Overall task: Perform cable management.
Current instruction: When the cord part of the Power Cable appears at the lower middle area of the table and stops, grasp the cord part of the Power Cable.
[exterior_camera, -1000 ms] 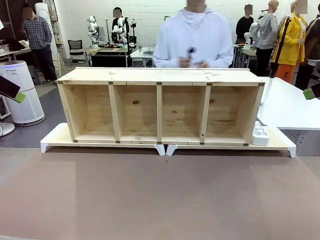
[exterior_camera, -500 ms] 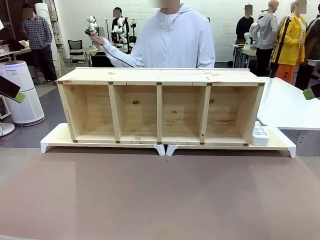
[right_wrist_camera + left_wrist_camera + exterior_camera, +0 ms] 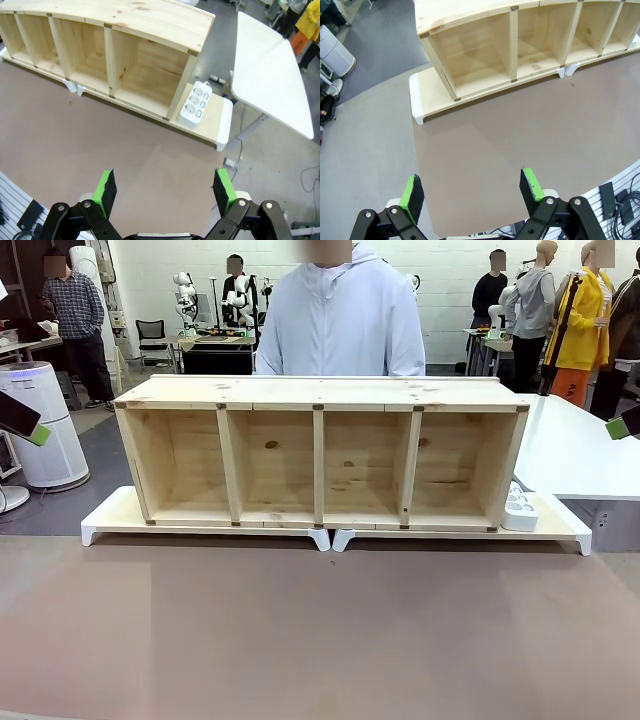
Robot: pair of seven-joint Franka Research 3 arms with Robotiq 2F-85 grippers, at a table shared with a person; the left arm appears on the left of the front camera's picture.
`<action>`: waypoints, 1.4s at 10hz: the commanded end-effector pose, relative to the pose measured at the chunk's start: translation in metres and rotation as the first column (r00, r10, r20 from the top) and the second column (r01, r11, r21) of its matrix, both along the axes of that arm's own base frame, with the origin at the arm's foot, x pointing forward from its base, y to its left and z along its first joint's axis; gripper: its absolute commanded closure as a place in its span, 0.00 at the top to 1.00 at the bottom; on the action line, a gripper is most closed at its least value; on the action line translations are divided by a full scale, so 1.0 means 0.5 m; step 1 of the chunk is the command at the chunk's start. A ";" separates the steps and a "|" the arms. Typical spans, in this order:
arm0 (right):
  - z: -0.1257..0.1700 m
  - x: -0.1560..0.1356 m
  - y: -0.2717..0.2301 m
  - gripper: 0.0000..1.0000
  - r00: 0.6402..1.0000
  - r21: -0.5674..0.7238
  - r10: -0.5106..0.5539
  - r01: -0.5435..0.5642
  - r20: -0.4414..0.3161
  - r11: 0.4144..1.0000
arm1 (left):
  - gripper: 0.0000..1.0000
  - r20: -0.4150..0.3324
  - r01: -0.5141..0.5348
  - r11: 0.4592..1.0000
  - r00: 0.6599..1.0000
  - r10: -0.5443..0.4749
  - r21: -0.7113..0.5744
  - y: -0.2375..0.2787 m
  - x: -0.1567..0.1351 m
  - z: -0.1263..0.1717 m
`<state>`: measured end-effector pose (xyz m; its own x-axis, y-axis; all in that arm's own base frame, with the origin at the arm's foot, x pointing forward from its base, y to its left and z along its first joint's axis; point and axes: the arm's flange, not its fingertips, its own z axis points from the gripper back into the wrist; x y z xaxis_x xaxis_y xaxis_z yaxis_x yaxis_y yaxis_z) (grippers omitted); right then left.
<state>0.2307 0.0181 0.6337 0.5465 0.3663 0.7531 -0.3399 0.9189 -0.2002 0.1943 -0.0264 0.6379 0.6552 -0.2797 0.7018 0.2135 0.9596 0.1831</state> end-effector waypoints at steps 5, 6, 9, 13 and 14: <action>0.000 0.006 0.000 1.00 1.000 0.001 -0.001 0.001 0.007 1.000 | 1.00 0.011 0.000 1.000 1.000 0.000 0.003 -0.002 0.004 0.002; 0.000 0.006 0.000 1.00 1.000 0.001 -0.001 0.001 0.007 1.000 | 1.00 0.011 0.000 1.000 1.000 0.000 0.003 -0.002 0.004 0.002; 0.000 0.006 0.000 1.00 1.000 0.001 -0.001 0.001 0.007 1.000 | 1.00 0.011 0.000 1.000 1.000 0.000 0.003 -0.002 0.004 0.002; 0.000 0.006 0.000 1.00 1.000 0.001 -0.001 0.001 0.007 1.000 | 1.00 0.011 0.000 1.000 1.000 0.000 0.003 -0.002 0.004 0.002; 0.000 0.006 0.000 1.00 1.000 0.001 -0.001 0.001 0.007 1.000 | 1.00 0.011 0.000 1.000 1.000 0.000 0.003 -0.002 0.004 0.002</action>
<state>0.2307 0.0181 0.6337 0.5465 0.3663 0.7531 -0.3399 0.9189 -0.2002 0.1943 -0.0264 0.6379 0.6550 -0.2797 0.7019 0.2134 0.9596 0.1832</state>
